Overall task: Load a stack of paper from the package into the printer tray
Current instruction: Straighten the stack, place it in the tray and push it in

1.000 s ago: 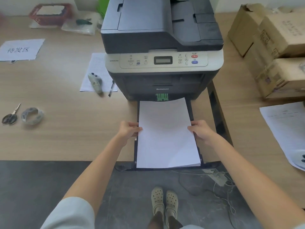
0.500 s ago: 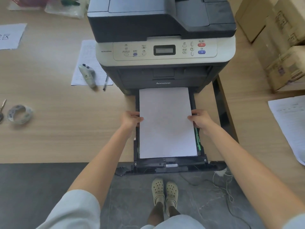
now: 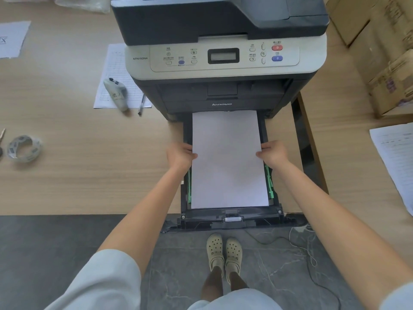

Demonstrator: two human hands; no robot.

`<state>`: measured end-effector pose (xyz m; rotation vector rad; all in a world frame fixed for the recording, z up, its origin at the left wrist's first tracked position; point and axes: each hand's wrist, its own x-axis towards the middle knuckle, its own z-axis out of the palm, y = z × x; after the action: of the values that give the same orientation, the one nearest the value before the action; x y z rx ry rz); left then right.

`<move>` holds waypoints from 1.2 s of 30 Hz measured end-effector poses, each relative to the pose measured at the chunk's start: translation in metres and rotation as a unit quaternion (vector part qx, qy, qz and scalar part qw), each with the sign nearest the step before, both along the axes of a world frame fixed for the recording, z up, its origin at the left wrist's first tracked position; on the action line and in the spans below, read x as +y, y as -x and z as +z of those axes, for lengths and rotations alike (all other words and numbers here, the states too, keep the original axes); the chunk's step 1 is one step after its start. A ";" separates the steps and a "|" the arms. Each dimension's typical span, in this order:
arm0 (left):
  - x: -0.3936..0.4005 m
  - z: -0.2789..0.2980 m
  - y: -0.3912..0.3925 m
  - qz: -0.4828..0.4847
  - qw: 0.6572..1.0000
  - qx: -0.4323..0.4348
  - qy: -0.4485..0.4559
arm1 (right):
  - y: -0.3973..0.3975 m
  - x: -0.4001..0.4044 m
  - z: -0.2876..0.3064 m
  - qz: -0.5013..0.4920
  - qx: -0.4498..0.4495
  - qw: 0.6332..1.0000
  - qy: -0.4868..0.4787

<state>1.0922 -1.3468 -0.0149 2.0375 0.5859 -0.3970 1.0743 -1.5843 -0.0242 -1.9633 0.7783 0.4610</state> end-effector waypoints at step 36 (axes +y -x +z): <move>0.023 0.017 0.051 0.027 0.990 0.022 0.136 | 0.037 -0.005 0.008 -0.023 -0.102 0.990 0.092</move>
<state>1.0413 -1.3241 0.0020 1.7529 0.5798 -0.4654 1.0370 -1.5889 -0.0157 -2.1179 0.7551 0.1616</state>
